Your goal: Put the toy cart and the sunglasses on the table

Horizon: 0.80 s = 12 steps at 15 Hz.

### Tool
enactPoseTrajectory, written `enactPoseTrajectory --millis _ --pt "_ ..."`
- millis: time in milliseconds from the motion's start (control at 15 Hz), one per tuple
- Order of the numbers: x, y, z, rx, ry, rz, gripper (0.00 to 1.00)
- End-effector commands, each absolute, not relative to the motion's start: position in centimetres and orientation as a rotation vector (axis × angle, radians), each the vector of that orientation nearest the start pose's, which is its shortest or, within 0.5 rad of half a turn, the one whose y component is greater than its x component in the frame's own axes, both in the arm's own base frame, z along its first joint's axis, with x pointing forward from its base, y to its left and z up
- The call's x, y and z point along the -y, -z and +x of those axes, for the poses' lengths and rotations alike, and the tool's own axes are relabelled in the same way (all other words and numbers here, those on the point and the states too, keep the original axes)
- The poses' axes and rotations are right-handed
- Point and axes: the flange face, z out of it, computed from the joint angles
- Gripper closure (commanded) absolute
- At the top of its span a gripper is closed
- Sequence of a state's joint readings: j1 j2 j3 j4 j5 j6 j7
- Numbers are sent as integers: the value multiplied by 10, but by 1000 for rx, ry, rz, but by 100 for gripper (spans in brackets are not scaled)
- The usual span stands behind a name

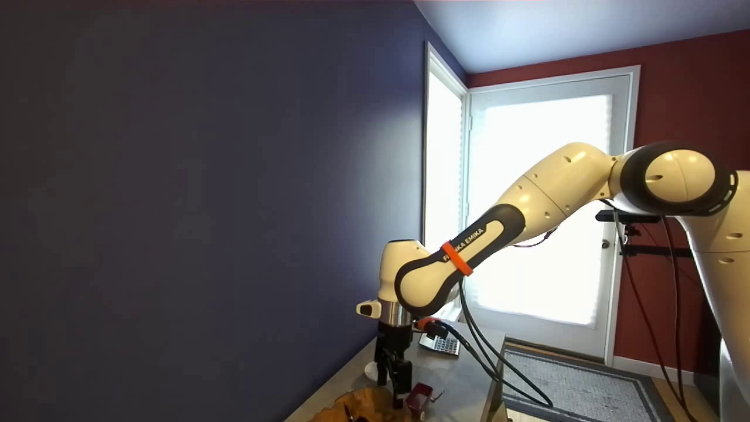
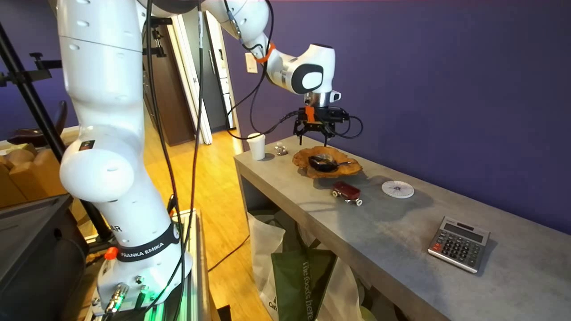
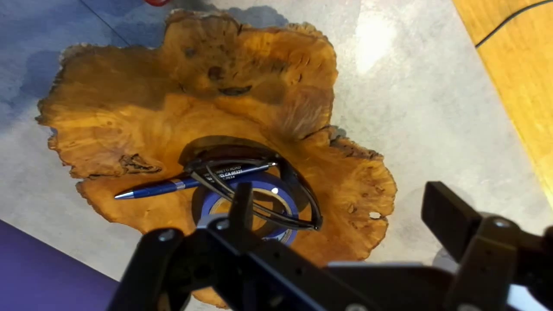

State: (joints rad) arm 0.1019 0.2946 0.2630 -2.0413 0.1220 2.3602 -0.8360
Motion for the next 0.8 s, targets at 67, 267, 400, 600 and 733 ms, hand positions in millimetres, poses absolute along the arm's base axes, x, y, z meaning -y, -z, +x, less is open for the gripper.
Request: enactPoseTrajectory --millis 67,267,400,600,733 --pt "-209 -304 561 1610 85 -2528 0" --pt "-221 -290 563 1806 45 -2381 0" --pt "-222 -281 566 1937 5 -2320 0" --pt "-223 -269 575 2118 16 -2212 0" --pt "-225 -264 581 2217 28 -2147 0"
